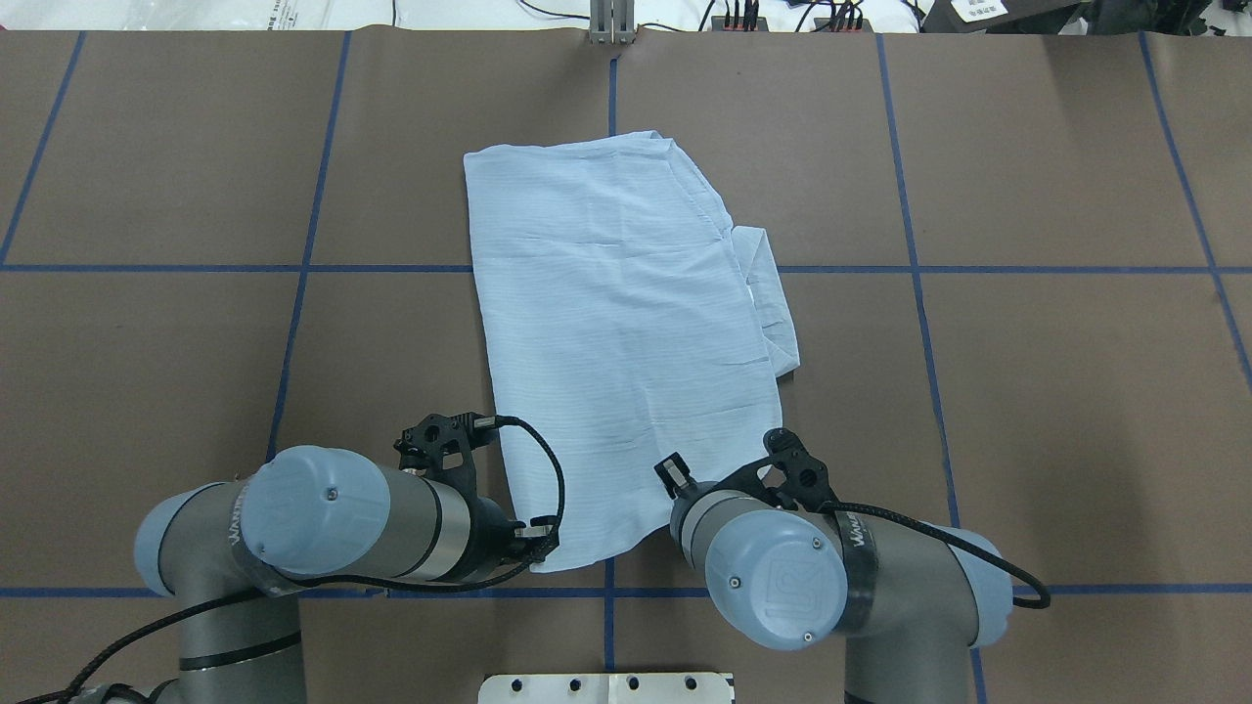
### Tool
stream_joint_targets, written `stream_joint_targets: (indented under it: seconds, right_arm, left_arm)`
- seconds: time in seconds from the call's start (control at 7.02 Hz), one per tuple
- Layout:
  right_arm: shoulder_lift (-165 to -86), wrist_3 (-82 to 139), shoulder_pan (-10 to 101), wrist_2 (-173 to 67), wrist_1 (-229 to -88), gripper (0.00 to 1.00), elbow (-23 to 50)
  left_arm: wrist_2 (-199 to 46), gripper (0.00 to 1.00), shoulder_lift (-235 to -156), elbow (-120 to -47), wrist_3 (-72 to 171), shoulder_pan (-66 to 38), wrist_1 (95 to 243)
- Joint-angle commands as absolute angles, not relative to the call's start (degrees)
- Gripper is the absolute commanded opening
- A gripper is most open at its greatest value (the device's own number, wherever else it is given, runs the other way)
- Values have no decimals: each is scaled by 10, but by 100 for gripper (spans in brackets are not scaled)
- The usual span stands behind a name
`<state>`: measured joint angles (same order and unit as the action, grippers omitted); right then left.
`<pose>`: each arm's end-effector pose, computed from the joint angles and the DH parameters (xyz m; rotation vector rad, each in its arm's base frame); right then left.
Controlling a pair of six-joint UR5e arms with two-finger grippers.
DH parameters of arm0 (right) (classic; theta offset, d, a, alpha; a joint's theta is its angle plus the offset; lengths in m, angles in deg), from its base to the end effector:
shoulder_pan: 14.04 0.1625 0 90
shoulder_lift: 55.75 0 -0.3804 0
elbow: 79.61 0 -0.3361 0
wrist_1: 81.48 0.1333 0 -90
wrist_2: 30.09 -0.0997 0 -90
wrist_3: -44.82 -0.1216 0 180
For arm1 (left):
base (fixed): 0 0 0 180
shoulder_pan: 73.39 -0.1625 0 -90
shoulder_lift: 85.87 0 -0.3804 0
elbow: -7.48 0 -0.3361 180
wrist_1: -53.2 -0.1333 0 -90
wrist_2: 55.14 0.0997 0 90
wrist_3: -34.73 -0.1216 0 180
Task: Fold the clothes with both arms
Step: 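Lift the near edge with both grippers and fold it toward the far edge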
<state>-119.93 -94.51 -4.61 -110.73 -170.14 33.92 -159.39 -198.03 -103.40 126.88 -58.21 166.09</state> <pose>-0.5082 -0.2396 0.2488 -0.1655 -0.9252 1.0253 0.4916 -0.2405 0.2424 -0.0893 1.1618 -0.1244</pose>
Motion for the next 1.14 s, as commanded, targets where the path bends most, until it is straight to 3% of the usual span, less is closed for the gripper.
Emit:
stream_joint_targets:
  seconds: [0.0,0.14,0.29,1.0]
  right_arm:
    - [-1199,-947,-79,-1106,-1799,0,438]
    - [-1196,-948,-90,-1108,-1863,0,501]
    - [-1189,-947,-91,-1108,-1880,0,516]
    - [-1098,-806,22,-1092,-1864,0,415]
  left_arm:
    - [-1631,0,-1979,-1133,1268,-581,1573]
    - [-1636,0,-1981,-1176,1268,-581,1527]
    - [-1637,0,-1987,-1190,1268,-572,1499]
    - [-1674,0,-2043,-1116,1166,-415,1484]
